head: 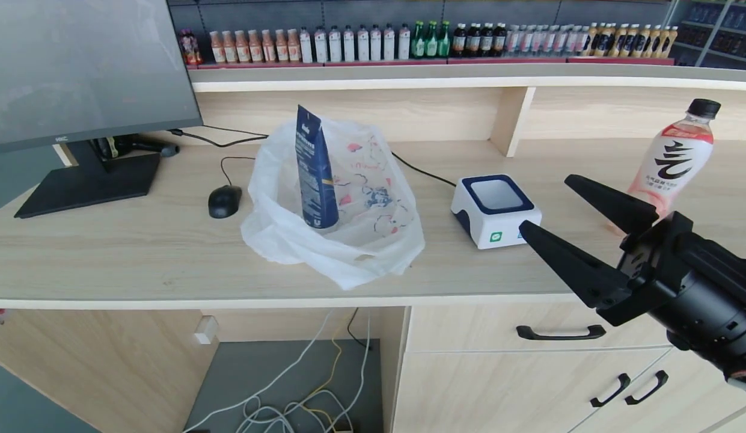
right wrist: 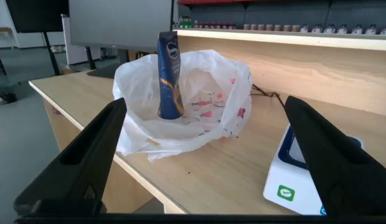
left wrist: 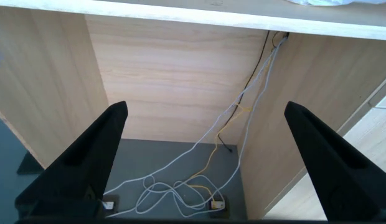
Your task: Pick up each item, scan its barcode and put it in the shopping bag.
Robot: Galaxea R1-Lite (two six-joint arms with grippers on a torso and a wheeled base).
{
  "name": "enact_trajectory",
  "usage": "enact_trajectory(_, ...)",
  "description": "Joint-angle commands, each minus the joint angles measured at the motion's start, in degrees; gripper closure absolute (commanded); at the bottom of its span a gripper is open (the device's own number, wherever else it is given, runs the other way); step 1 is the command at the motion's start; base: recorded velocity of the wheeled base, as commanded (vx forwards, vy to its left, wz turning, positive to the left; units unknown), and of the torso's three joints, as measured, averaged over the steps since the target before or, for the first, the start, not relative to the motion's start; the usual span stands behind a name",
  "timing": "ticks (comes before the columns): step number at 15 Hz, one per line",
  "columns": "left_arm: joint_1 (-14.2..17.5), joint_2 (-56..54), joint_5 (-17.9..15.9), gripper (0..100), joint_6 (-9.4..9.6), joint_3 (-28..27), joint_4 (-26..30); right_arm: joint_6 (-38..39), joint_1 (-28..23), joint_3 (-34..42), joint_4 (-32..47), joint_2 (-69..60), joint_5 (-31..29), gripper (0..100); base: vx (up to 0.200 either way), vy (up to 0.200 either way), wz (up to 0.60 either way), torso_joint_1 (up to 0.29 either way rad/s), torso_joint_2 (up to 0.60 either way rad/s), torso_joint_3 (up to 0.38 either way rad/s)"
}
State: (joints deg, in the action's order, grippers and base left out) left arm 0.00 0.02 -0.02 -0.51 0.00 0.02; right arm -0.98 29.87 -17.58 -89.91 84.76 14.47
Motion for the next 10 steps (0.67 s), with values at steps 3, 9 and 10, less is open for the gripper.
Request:
enact_trajectory(3,0.0,0.0,0.0,0,-0.1,0.0,0.0,-0.1,0.0,0.3,-0.1,-0.1,0.0,0,0.0,-0.2,0.0,0.002,0.0,0.002)
enact_trajectory(9,0.0,0.0,0.0,0,-0.19,0.0,0.0,-0.1,0.0,0.3,-0.1,-0.1,0.0,0,0.0,-0.2,0.0,-0.001,0.0,0.002)
enact_trajectory(10,0.0,0.0,0.0,0,-0.19,0.0,0.0,-0.1,0.0,0.3,-0.1,-0.1,0.0,0,0.0,-0.2,0.0,0.002,0.0,0.002)
